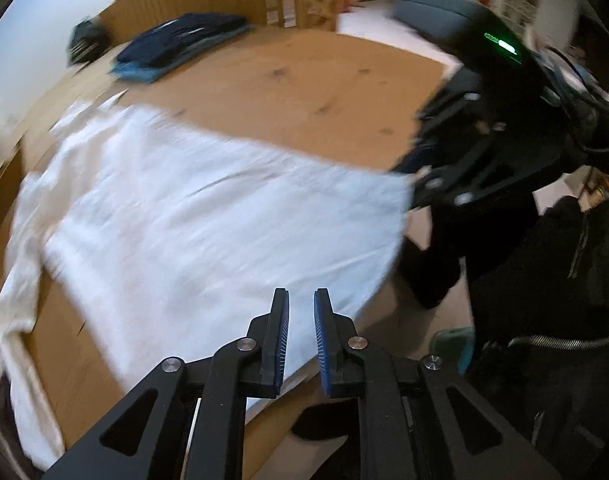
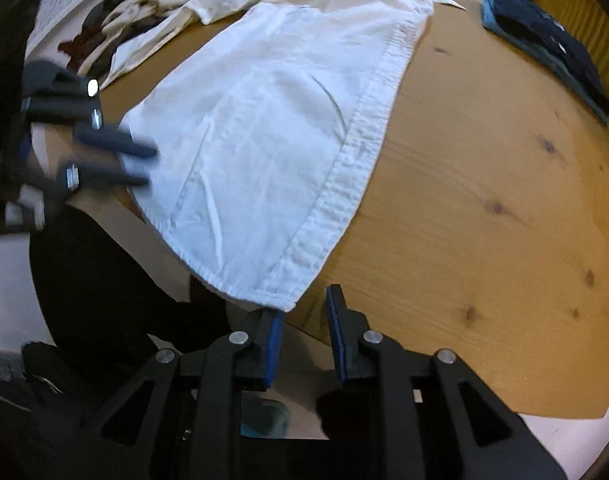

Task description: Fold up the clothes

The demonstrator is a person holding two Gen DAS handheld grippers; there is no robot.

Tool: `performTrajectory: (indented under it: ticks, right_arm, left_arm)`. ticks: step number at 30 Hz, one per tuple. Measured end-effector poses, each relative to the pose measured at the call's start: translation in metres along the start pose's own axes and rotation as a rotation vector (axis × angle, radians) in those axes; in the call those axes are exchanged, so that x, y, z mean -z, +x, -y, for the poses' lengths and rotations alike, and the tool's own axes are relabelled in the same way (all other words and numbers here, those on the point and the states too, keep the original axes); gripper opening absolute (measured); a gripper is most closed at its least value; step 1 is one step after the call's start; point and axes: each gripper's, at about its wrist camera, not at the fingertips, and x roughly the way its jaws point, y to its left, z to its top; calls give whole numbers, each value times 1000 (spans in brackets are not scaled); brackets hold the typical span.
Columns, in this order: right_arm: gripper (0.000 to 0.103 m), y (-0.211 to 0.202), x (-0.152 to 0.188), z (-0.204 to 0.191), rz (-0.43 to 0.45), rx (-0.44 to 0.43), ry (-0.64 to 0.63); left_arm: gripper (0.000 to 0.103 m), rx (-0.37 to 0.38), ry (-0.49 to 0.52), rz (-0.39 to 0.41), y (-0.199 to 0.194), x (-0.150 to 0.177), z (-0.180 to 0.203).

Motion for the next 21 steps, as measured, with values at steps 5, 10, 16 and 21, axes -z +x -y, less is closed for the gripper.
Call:
performTrajectory:
  ticks: [5, 10, 16, 21]
  right_arm:
    - [21, 3, -5, -1, -5, -20, 16]
    - [21, 9, -11, 1, -29, -53, 39]
    - [20, 17, -14, -16, -124, 70, -103]
    - [20, 20, -14, -16, -163, 97, -150]
  left_arm:
    - [12, -65, -116, -34, -3, 34, -36]
    - [14, -54, -117, -52, 13, 38, -40]
    - [20, -40, -87, -104, 15, 43, -44]
    - [30, -69, -95, -139, 10, 55, -54]
